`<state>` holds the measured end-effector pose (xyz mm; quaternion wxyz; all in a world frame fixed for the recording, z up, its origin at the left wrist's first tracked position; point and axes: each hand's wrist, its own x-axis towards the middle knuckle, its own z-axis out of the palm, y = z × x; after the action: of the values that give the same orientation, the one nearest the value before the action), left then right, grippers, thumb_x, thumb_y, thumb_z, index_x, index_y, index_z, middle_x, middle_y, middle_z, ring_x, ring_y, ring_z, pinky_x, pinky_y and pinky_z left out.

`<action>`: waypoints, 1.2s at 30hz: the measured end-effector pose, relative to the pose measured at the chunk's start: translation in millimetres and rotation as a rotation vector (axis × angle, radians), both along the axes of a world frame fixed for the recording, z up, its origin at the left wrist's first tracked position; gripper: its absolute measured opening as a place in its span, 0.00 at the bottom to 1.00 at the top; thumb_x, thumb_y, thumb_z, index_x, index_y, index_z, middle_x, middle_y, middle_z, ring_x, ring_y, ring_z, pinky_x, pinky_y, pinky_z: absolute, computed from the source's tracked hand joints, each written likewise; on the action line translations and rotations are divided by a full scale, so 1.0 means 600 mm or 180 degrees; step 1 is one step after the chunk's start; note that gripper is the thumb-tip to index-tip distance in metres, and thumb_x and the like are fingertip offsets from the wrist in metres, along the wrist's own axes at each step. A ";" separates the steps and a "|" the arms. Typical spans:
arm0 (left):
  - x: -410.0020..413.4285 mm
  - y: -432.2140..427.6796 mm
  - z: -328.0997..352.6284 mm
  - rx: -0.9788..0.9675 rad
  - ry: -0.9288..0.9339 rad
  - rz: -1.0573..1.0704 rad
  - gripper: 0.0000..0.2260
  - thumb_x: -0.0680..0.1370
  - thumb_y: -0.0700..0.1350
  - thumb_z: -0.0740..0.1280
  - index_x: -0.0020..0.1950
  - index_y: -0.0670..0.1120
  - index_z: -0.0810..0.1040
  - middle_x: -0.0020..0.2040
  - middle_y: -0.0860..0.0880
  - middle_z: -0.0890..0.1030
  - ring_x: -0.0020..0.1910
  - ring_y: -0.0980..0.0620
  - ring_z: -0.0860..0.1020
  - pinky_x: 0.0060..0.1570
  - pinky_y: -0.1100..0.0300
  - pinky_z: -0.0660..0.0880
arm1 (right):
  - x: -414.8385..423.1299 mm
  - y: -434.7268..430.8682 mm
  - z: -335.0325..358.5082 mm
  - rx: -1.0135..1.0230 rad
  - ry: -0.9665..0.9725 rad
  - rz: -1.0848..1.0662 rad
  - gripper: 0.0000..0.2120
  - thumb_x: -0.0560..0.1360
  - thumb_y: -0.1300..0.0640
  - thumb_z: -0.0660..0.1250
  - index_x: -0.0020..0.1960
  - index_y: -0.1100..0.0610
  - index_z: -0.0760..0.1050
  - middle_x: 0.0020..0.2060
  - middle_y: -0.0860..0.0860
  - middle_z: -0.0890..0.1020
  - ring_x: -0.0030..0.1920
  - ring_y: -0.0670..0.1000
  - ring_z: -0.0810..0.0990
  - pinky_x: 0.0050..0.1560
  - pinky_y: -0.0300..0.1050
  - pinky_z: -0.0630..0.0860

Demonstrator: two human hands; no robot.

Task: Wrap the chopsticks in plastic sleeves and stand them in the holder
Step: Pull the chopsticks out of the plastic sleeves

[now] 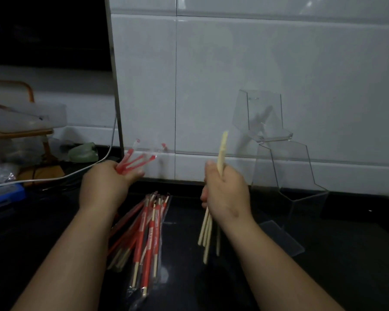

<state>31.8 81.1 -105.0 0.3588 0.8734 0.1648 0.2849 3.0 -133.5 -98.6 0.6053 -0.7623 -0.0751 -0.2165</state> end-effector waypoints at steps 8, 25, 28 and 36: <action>0.012 0.002 -0.031 0.1441 0.2107 -0.0260 0.18 0.78 0.59 0.65 0.59 0.48 0.78 0.58 0.45 0.80 0.56 0.44 0.79 0.58 0.53 0.75 | 0.037 -0.008 -0.040 -0.1586 0.1208 0.0120 0.16 0.80 0.48 0.57 0.45 0.59 0.77 0.38 0.54 0.81 0.38 0.55 0.80 0.40 0.47 0.77; 0.022 -0.086 -0.054 0.1825 0.2155 -0.0927 0.16 0.81 0.48 0.63 0.67 0.45 0.73 0.64 0.44 0.77 0.61 0.45 0.77 0.59 0.54 0.72 | 0.045 0.001 -0.047 -0.2803 0.1720 -0.0177 0.14 0.78 0.50 0.60 0.55 0.57 0.78 0.45 0.52 0.78 0.43 0.55 0.77 0.43 0.44 0.72; 0.024 -0.097 -0.058 0.1809 0.2093 -0.0957 0.15 0.80 0.47 0.63 0.65 0.45 0.74 0.62 0.44 0.78 0.59 0.45 0.78 0.58 0.54 0.74 | 0.047 0.001 -0.046 -0.2991 0.1724 -0.0254 0.14 0.78 0.51 0.60 0.57 0.57 0.78 0.50 0.53 0.81 0.46 0.56 0.78 0.44 0.44 0.73; 0.023 -0.084 -0.057 0.1632 0.2015 -0.0890 0.15 0.79 0.50 0.64 0.63 0.45 0.74 0.61 0.44 0.79 0.57 0.45 0.78 0.53 0.55 0.74 | 0.052 -0.008 -0.050 -0.3296 0.1947 -0.0238 0.09 0.74 0.54 0.66 0.53 0.55 0.78 0.46 0.51 0.79 0.44 0.53 0.78 0.41 0.44 0.74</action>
<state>45.3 30.7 -139.4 0.0971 0.9926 0.0707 -0.0167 34.3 -138.2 -128.7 0.1416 -0.9878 0.0337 0.0562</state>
